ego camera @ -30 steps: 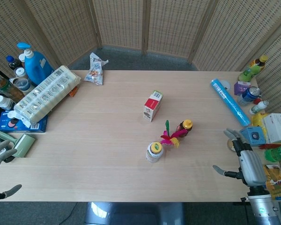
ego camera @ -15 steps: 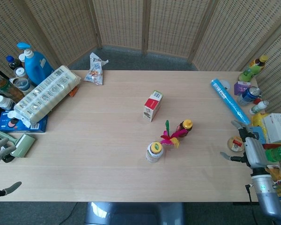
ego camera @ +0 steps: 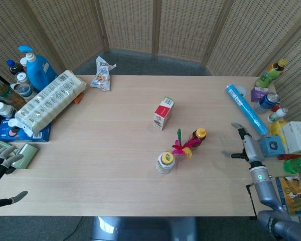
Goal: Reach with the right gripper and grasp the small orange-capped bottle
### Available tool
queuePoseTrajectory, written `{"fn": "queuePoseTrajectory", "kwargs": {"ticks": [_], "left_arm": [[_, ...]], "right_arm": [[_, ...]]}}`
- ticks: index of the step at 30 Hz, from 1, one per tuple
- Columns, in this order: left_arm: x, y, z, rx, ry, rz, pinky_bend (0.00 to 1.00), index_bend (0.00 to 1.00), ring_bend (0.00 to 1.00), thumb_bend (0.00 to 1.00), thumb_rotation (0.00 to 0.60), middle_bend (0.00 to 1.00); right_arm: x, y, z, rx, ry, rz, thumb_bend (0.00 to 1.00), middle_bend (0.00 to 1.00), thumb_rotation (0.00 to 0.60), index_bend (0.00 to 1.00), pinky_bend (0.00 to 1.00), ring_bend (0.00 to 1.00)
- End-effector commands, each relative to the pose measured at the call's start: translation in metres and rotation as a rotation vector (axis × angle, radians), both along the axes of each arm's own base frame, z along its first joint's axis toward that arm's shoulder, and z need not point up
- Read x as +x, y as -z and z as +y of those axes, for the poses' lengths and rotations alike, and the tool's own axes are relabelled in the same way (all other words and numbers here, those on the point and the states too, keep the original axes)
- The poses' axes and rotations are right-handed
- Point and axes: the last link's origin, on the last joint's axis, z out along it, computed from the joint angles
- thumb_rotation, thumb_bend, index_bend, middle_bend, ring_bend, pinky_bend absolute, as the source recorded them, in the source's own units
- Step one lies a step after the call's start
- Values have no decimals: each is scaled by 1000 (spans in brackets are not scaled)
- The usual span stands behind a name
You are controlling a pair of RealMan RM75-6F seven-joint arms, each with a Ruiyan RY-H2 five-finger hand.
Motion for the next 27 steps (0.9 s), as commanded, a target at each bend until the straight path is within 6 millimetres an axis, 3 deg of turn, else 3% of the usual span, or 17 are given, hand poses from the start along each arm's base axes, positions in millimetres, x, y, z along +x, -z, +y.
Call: {"fn": "queuePoseTrajectory", "kwargs": {"ticks": [1,11,27], "left_arm": [[-2,1,4,1,-13,5,0,186,0,0,600,0],[-7,2,10,-1,-39,8,0,186,0,0,600,0],[-12,7,16,-14,-67,23,0,187,0,0,600,0]], "right_arm": [[5,8,-3,13,-14,1,0,7,600,6,0,0],[21,33,-12,84,-34,-21,0,0,600,0,0,0],[42,44,-28,122,-30,-121,0,0,600,0,0,0]]}}
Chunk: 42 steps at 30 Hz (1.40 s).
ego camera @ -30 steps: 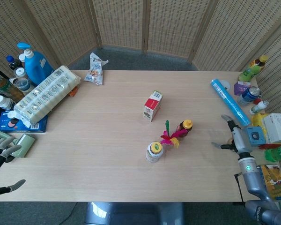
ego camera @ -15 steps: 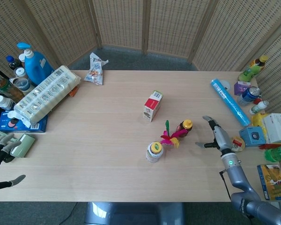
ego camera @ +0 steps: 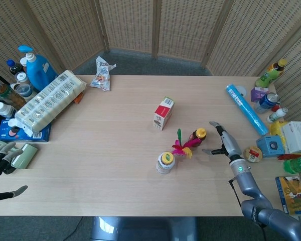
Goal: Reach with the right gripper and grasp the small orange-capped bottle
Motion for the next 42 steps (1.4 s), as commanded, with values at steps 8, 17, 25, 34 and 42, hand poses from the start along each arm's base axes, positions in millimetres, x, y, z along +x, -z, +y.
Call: {"fn": "queuePoseTrajectory", "kwargs": {"ticks": [8,17,25,34,42], "left_arm": [[-2,-1,2,4,-6,5,0,188,0,0,600,0],[-3,-1,3,3,-11,4,0,190,0,0,600,0],[-3,-1,4,3,-14,2,0,189,0,0,600,0],[-4,-1,4,5,-18,1,0,190,0,0,600,0],[-3,0,3,4,-17,2,0,189,0,0,600,0]], "right_arm": [[25,8,-2,57,20,-168,0,0,600,0,0,0],[34,21,-2,116,35,-243,0,0,600,0,0,0],[36,25,-6,122,35,-258,0,0,600,0,0,0],[34,30,-11,77,69,-292,0,421,600,274,217,53],[31,30,-11,15,92,-304,0,716,600,516,567,286]]}}
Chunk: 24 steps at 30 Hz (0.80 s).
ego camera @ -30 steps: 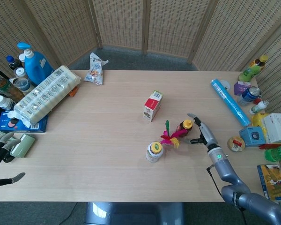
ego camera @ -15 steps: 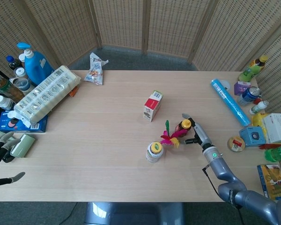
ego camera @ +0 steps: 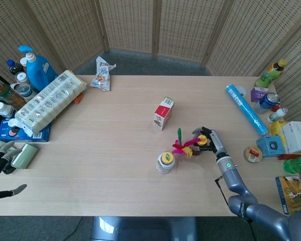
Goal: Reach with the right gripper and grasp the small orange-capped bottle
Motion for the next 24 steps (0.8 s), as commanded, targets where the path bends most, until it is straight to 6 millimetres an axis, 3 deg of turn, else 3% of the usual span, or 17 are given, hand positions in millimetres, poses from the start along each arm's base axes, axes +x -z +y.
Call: {"fn": "queuePoseTrajectory", "kwargs": {"ticks": [1,10,24], "left_arm": [[0,0,0,-1,0,0,0,189,0,0,600,0],[2,0,-1,-5,9,-6,0,190,0,0,600,0],[2,-3,-2,-10,18,-25,0,190,0,0,600,0]], "right_arm": [[0,-2,0,-12,0,1,0,718,600,523,571,289],[5,-21,1,-54,-25,12,0,718,600,525,572,288],[33,-81,-7,-175,-82,24,0,718,600,523,572,289]]}}
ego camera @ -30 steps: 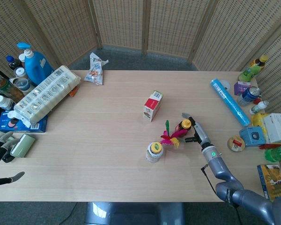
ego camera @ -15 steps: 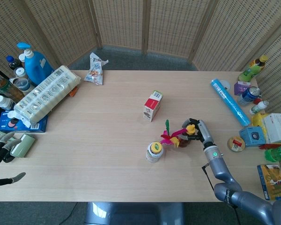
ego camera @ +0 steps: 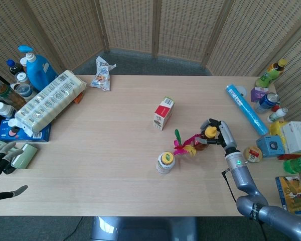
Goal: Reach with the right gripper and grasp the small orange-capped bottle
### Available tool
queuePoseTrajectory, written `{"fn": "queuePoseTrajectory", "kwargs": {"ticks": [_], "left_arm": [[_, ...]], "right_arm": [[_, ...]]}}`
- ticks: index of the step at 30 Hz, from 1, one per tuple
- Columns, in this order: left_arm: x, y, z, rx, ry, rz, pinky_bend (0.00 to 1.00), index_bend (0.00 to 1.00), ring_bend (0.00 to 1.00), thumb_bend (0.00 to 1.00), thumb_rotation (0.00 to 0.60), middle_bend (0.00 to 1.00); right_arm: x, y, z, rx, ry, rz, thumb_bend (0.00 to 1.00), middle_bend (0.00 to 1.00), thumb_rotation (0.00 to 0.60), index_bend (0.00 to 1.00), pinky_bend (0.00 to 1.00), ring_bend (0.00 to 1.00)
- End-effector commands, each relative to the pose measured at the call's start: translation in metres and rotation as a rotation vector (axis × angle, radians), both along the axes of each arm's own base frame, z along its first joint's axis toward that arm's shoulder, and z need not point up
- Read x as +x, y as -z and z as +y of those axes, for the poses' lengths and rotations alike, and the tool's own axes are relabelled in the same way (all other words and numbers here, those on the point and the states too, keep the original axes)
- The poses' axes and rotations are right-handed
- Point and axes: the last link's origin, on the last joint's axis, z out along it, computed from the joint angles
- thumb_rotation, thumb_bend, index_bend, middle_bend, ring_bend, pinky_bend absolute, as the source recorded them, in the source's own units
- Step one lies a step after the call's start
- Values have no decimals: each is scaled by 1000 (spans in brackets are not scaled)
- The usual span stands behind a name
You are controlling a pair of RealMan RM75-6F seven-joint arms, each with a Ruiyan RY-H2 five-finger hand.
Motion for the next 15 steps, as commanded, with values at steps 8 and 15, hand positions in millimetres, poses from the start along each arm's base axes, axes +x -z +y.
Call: {"fn": "queuePoseTrajectory", "kwargs": {"ticks": [8,15], "left_arm": [[0,-6,-2,11,6,-17,0,189,0,0,600,0],[1,-6,-3,8,11,-21,0,189,0,0,600,0]], "right_arm": [[46,-70,-14,-157,-84,12,0,718,600,522,571,288],[83,-106,-14,-228,-139,8,0,715,600,518,571,288]]}}
